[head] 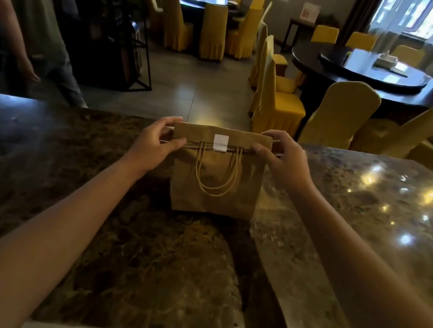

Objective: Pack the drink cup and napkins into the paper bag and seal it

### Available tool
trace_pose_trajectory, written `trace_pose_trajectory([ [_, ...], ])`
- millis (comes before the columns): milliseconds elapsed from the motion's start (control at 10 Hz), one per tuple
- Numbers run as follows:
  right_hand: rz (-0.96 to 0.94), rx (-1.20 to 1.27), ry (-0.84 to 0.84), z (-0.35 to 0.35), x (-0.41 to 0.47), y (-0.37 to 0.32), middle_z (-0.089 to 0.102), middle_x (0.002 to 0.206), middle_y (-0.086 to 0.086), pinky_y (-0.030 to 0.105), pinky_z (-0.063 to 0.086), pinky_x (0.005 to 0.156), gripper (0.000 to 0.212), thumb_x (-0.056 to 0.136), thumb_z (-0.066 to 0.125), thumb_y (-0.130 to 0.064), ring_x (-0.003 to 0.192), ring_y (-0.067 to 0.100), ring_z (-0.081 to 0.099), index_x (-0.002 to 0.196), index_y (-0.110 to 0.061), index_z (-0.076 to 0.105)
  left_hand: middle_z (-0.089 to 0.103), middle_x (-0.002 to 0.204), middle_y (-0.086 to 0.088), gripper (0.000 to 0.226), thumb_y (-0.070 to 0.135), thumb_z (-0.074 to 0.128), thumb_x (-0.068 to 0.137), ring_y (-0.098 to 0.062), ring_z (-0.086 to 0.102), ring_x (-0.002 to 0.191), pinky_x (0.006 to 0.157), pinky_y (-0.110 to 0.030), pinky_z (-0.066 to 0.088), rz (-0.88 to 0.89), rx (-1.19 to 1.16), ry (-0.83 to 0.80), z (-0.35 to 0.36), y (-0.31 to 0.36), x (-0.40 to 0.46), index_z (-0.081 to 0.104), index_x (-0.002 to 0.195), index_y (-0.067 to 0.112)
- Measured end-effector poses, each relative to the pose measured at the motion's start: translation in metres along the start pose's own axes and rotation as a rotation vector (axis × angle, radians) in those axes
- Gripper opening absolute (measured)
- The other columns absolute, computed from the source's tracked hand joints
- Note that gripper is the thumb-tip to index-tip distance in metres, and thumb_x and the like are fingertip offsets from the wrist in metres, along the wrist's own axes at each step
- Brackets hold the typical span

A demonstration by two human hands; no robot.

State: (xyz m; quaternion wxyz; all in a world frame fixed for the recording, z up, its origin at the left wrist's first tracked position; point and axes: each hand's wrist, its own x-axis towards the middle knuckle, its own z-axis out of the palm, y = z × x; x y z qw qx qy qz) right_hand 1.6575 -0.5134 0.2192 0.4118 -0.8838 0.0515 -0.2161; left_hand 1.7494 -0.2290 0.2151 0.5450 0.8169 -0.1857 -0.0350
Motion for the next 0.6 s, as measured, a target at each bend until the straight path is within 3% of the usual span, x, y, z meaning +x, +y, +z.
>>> trace_pose_trajectory([
  [100, 0.036, 0.020, -0.014, -0.004, 0.006, 0.001, 0.066, 0.110, -0.013, 0.020, 0.059, 0.075, 0.047, 0.092, 0.070, -0.047, 0.098, 0.001, 0.066, 0.131, -0.023, 0.060, 0.054, 0.140, -0.001, 0.058, 0.017, 0.066, 0.096, -0.015, 0.050, 0.128, 0.100, -0.029, 0.046, -0.018, -0.026, -0.033, 0.007, 0.006, 0.006, 0.043, 0.149, 0.021],
  [300, 0.106, 0.054, -0.010, -0.006, 0.011, 0.001, 0.069, 0.115, -0.008, 0.021, 0.055, 0.081, 0.052, 0.092, 0.065, -0.057, 0.103, 0.005, 0.066, 0.131, -0.022, 0.060, 0.054, 0.142, -0.010, 0.056, 0.007, 0.055, 0.099, -0.008, 0.058, 0.114, 0.074, -0.005, 0.050, -0.027, -0.110, -0.039, 0.015, 0.012, 0.013, 0.038, 0.152, 0.014],
  [500, 0.103, 0.051, -0.035, -0.012, 0.013, 0.001, 0.069, 0.115, -0.008, 0.016, 0.051, 0.078, 0.048, 0.095, 0.061, -0.055, 0.103, 0.002, 0.065, 0.130, -0.021, 0.061, 0.057, 0.137, -0.011, 0.052, 0.007, 0.051, 0.098, -0.009, 0.060, 0.111, 0.078, -0.007, 0.050, 0.035, -0.119, -0.061, 0.013, 0.018, 0.013, 0.042, 0.149, 0.010],
  [600, 0.067, 0.051, 0.065, -0.016, 0.019, -0.003, 0.068, 0.117, -0.010, 0.023, 0.054, 0.087, 0.044, 0.095, 0.062, -0.056, 0.108, 0.003, 0.063, 0.126, -0.025, 0.063, 0.059, 0.138, -0.006, 0.061, 0.025, 0.053, 0.089, -0.013, 0.058, 0.121, 0.093, -0.020, 0.051, 0.050, -0.147, -0.023, 0.006, 0.025, 0.014, 0.042, 0.148, 0.013],
])
